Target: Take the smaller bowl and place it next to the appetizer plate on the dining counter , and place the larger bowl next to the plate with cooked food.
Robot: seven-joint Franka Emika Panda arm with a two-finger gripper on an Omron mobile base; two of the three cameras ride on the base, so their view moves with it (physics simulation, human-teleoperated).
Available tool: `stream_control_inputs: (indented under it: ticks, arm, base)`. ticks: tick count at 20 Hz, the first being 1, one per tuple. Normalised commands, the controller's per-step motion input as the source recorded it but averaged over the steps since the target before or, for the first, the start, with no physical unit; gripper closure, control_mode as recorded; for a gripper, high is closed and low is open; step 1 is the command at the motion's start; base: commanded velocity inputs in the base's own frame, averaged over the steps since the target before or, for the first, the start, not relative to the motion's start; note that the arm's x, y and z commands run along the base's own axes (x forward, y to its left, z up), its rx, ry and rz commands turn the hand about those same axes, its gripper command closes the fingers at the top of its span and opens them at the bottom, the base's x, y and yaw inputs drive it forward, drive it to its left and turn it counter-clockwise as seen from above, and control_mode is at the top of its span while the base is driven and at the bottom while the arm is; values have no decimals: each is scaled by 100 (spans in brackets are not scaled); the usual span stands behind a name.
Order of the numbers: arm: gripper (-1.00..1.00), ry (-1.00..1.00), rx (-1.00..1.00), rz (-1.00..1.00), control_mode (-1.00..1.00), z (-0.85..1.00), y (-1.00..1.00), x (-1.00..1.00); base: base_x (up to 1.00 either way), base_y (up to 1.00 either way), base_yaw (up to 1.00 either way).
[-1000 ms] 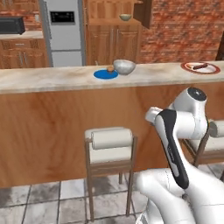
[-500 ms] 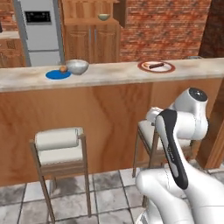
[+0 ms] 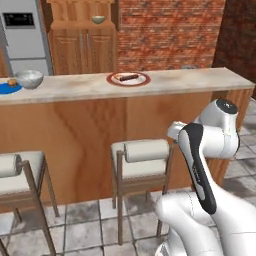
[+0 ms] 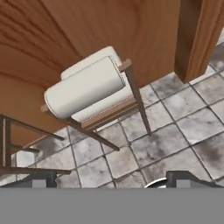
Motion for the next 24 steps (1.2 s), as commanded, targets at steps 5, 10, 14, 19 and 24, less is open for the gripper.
stream_control_inputs:
  ticks: [5, 10, 14, 19, 24]
  arm:
    - [-100, 0, 0, 0, 100, 0, 0, 0]
    - [-100, 0, 0, 0, 100, 0, 0, 0]
    - [-100, 0, 0, 0, 100, 0, 0, 0]
    - [-100, 0, 0, 0, 100, 0, 0, 0]
    - [-100, 0, 0, 0, 100, 0, 0, 0]
  base:
    - [19, -100, -1]
    - [36, -100, -17]
    - [53, -100, -33]
    - [62, -100, -36]
    - [52, -100, -30]
